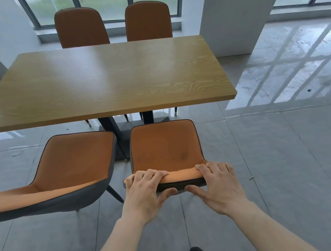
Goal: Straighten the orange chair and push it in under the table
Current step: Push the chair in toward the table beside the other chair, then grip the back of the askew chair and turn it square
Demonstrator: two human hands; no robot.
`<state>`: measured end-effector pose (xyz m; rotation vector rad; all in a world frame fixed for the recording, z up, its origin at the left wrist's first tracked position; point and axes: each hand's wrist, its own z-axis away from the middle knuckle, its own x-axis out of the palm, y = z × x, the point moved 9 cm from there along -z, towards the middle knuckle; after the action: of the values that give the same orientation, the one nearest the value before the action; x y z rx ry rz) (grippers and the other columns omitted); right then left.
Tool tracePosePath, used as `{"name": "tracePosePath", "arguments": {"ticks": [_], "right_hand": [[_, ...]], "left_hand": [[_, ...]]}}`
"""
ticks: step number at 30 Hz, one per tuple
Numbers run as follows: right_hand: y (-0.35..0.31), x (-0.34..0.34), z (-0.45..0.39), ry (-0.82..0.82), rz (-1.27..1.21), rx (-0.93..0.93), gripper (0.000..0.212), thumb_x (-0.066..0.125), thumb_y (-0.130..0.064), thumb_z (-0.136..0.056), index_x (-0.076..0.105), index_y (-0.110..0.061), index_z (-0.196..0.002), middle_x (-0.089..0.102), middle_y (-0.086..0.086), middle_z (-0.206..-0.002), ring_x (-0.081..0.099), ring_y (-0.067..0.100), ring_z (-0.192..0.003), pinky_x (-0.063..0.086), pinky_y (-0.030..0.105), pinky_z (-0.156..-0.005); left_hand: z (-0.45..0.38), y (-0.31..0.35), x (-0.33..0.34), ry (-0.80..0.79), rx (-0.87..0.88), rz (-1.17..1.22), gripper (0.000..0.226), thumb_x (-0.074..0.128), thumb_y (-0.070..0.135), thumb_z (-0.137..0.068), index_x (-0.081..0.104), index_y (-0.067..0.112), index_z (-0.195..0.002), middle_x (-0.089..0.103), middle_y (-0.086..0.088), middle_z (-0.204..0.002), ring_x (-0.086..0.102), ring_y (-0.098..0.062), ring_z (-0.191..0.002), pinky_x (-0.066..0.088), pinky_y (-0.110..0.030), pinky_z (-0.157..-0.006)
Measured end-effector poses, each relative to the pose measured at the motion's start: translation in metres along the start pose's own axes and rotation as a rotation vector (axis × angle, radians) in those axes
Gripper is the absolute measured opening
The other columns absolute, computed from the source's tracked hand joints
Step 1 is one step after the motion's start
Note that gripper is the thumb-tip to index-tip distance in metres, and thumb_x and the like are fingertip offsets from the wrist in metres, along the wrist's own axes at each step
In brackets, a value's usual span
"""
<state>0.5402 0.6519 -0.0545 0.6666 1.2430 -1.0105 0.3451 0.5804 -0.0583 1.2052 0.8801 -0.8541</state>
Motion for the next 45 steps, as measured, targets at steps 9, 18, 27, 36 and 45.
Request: {"name": "tracePosePath", "arguments": {"ticks": [9, 18, 27, 36, 45], "right_hand": [[-0.004, 0.005, 0.004, -0.011, -0.009, 0.018, 0.100, 0.001, -0.093, -0.075, 0.039, -0.035, -0.146, 0.051, -0.002, -0.139, 0.042, 0.026, -0.131, 0.025, 0.047, -0.118], [-0.002, 0.007, 0.006, -0.052, -0.031, 0.020, 0.100, 0.002, -0.095, -0.074, 0.028, -0.037, -0.151, 0.039, 0.000, -0.154, 0.026, 0.026, -0.147, 0.006, 0.052, -0.126], [-0.004, -0.004, 0.008, -0.102, -0.080, 0.034, 0.109, -0.003, -0.099, -0.072, 0.023, -0.037, -0.158, 0.028, 0.002, -0.165, 0.009, 0.025, -0.156, -0.002, 0.054, -0.125], [-0.073, -0.053, -0.006, -0.132, -0.108, 0.052, 0.095, 0.015, -0.091, -0.083, 0.015, -0.036, -0.161, 0.014, 0.005, -0.171, 0.002, 0.026, -0.158, 0.000, 0.056, -0.126], [-0.299, -0.039, -0.027, -0.114, -0.187, 0.006, 0.097, 0.019, -0.092, -0.083, 0.011, -0.036, -0.162, 0.008, 0.003, -0.172, -0.002, 0.025, -0.158, -0.002, 0.055, -0.127]], "left_hand": [[0.004, -0.004, -0.001, -0.004, -0.004, -0.015, 0.054, 0.038, 0.076, -0.092, 0.042, 0.049, -0.139, 0.050, 0.025, -0.133, 0.038, -0.012, -0.123, 0.022, -0.038, -0.105], [0.004, -0.002, 0.001, -0.034, -0.026, -0.022, 0.055, 0.037, 0.076, -0.092, 0.039, 0.050, -0.141, 0.047, 0.023, -0.137, 0.034, -0.014, -0.127, 0.021, -0.040, -0.108], [0.006, 0.001, -0.005, -0.099, -0.052, -0.018, 0.065, 0.033, 0.079, -0.091, 0.025, 0.050, -0.149, 0.035, 0.020, -0.155, 0.020, -0.012, -0.146, 0.006, -0.042, -0.123], [0.012, -0.050, -0.087, -0.047, -0.087, -0.024, 0.070, 0.024, 0.078, -0.092, 0.012, 0.049, -0.155, 0.019, 0.013, -0.167, 0.009, -0.015, -0.155, -0.005, -0.046, -0.126], [0.073, -0.257, -0.189, 0.066, -0.096, -0.010, 0.074, 0.027, 0.082, -0.091, 0.014, 0.049, -0.155, 0.020, 0.013, -0.167, 0.010, -0.015, -0.155, -0.003, -0.044, -0.125]]}}
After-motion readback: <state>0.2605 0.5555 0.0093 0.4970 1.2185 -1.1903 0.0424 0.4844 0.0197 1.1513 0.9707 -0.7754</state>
